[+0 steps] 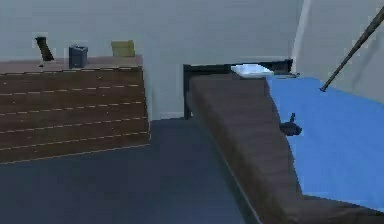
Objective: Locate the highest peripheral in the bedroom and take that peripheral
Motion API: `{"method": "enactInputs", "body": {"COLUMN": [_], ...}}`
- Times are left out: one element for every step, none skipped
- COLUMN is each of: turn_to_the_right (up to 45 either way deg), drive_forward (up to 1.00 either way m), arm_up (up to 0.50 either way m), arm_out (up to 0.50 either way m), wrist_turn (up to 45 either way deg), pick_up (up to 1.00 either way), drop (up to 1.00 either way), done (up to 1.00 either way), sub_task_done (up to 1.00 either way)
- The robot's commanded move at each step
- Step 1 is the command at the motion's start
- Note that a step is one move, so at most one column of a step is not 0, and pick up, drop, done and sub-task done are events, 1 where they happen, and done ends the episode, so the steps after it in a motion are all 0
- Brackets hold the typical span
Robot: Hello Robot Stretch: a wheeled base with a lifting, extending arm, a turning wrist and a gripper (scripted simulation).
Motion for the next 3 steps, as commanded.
{"method": "enactInputs", "body": {"turn_to_the_right": [-45.0,-12.0,0.0], "drive_forward": [0.00,0.00,0.20], "arm_up": [0.00,0.00,0.00], "arm_out": [0.00,0.00,0.00], "wrist_turn": [0.0,0.0,0.0], "pick_up": [0.00,0.00,0.00], "drop": [0.00,0.00,0.00], "done": [0.00,0.00,0.00], "sub_task_done": [0.00,0.00,0.00]}}
